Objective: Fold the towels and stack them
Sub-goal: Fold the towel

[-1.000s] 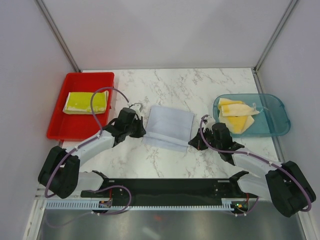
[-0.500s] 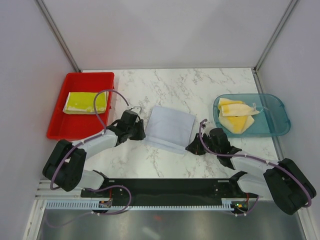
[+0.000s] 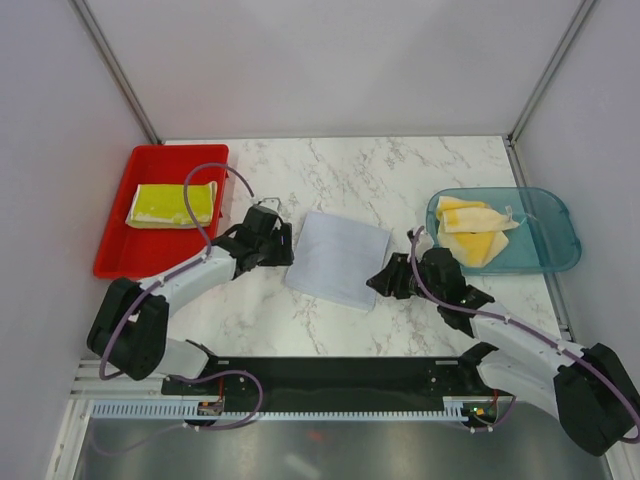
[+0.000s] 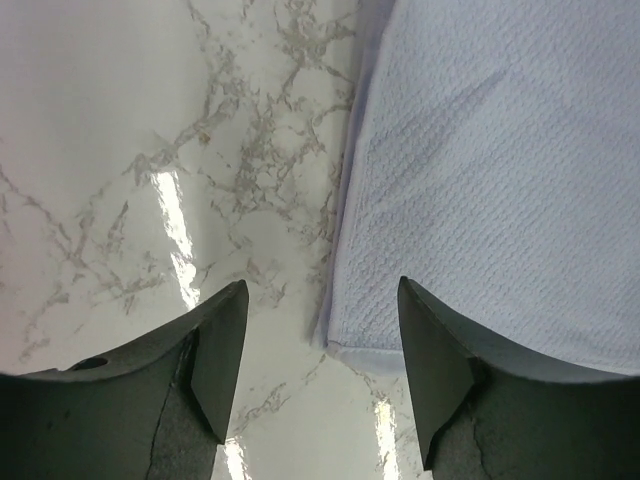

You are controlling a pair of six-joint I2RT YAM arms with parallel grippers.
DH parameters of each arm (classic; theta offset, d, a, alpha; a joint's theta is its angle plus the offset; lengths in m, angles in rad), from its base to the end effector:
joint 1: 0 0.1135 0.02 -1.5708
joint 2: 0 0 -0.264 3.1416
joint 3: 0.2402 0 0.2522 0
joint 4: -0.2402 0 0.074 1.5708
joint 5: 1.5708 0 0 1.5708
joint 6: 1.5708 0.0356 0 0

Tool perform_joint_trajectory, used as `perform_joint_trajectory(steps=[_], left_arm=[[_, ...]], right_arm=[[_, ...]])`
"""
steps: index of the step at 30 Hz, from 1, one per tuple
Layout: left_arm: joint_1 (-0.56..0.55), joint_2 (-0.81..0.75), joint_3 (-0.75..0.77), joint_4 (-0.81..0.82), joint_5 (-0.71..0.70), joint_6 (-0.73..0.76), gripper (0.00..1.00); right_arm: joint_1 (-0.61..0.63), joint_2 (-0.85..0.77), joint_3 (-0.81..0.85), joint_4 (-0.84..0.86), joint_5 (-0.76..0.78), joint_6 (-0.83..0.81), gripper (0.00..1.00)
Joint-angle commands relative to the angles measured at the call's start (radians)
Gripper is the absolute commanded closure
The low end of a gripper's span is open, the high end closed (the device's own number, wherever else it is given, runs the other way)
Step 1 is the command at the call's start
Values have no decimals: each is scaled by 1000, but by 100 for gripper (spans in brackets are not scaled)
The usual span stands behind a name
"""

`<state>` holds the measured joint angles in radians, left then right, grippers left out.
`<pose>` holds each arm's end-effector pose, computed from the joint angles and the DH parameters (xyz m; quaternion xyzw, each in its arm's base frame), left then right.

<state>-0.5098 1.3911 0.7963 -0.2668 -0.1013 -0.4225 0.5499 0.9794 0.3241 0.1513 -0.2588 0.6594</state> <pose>0.2467 -0.1338 0.2026 0.0233 0.9365 -0.1134 0.3311 0.1645 0.1115 0.1786 -0.0188 0.8562 0.3780 0.3517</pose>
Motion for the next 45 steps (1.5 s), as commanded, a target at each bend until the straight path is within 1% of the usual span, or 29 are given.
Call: perform_joint_trajectory(steps=[1, 4, 8, 9, 11, 13, 15, 17, 18, 20, 23, 25, 26, 27, 28, 30, 31, 32, 34, 35, 37, 38, 39, 41, 43, 45], left_arm=[[4, 60, 9, -34, 83, -25, 32], [4, 109, 14, -32, 146, -24, 34], [4, 163, 15, -34, 181, -21, 37], [4, 174, 14, -37, 193, -19, 42], [2, 192, 1, -40, 201, -25, 46], [2, 200, -12, -60, 183, -42, 60], [2, 194, -26, -60, 210, -64, 71], [-10, 178, -43, -52, 235, -96, 76], [-19, 158, -49, -54, 233, -107, 80], [-38, 131, -72, -51, 248, -155, 83], [-44, 63, -103, -58, 259, -226, 83], [-44, 36, -108, -78, 232, -248, 73], [-42, 31, -95, -119, 209, -252, 68], [-42, 29, -83, -142, 137, -252, 52], [-39, 35, -65, -170, 105, -252, 46], [-32, 48, 18, -251, 33, -240, 42], [-29, 54, 49, -265, -6, -233, 42], [-27, 66, 113, -273, -9, -211, 42], [-27, 75, 168, -232, 26, -187, 43], [-27, 92, 210, -197, 58, -144, 43], [-26, 133, 251, -103, 145, -99, 44], [-24, 158, 300, -74, 184, -79, 48], [-22, 230, 332, -60, 219, -65, 52], [-13, 304, 423, -75, 219, -39, 57], [16, 403, 464, -84, 227, -22, 58], [39, 460, 503, -80, 241, -12, 59]], right_arm=[[4, 19, 61, -119, 146, 43, 52], [2, 86, 93, -128, 220, 37, 52], [-19, 191, 186, -150, 250, -15, 52], [-33, 205, 199, -150, 247, -24, 53], [-53, 228, 220, -182, 234, -46, 54], [-96, 226, 228, -190, 208, -67, 55], [-154, 222, 234, -200, 193, -84, 56], [-200, 219, 253, -229, 184, -115, 57], [-243, 219, 262, -240, 173, -127, 57], [-272, 223, 291, -265, 164, -156, 58], [-289, 237, 338, -298, 158, -191, 59], [-289, 249, 360, -317, 124, -207, 59], [-289, 255, 377, -320, 110, -213, 59], [-289, 257, 385, -326, 96, -218, 61], [-289, 262, 395, -334, 55, -218, 61], [-288, 268, 398, -332, -9, -212, 63], [-285, 274, 394, -317, -45, -199, 64], [-281, 275, 385, -309, -101, -190, 65], [-269, 274, 365, -273, -146, -146, 71], [-265, 274, 328, -244, -193, -124, 73], [-220, 275, 278, -160, -209, -51, 73], [-200, 278, 261, -118, -211, -28, 74], [-156, 281, 245, -87, -206, -5, 74], [-116, 295, 207, -7, -197, 43, 74], [-96, 292, 143, 63, -162, 74, 75], [-96, 288, 104, 109, -133, 71, 75]])
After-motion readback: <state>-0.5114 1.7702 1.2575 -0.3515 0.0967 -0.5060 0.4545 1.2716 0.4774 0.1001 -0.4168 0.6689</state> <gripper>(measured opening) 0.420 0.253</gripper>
